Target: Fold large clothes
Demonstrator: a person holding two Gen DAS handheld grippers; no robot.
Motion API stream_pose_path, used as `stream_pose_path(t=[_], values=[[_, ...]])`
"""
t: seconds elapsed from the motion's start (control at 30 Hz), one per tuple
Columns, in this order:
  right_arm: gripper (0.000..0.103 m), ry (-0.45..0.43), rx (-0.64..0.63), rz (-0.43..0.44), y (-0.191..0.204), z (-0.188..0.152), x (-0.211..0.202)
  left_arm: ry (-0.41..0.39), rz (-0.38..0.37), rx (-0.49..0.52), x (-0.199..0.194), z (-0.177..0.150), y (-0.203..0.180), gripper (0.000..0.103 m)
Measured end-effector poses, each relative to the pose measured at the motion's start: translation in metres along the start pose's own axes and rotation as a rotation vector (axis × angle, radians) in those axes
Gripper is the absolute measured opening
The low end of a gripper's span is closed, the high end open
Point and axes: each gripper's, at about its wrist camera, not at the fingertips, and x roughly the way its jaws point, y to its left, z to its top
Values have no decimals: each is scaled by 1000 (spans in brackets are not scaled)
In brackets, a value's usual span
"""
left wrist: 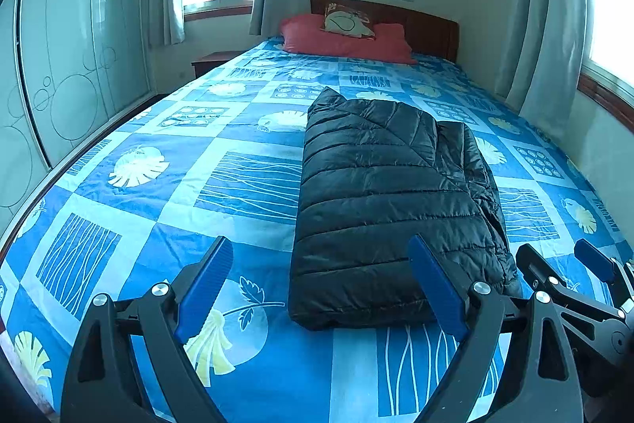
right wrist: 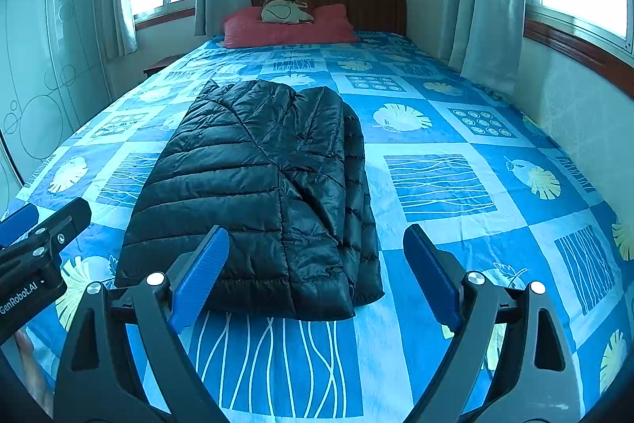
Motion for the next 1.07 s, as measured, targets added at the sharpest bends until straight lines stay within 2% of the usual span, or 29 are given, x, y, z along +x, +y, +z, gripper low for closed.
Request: stream_pose_path(t=[0.3,0.5,0.53,0.6,0.77,1.07], values=[[89,-1,-9,-1,2,-2,-3,-12,20,19,-2,2,-2,90],[89,7,-6,-3,-1,-4,-1,-11,-15,10,0,2,0,90],[89,9,-5,-2,-2,-5,0,1,-11,10,1,1,1,90],[89,11,-3,-1,-3,-6,1,23,48,13,4,-2,0,90],[89,18,-7,-2,-4,-9,6,-23,38,30,3,-2,2,90],[89,25,6,-12,-17,-13,13,7,48,-2,18,-2,13,90]])
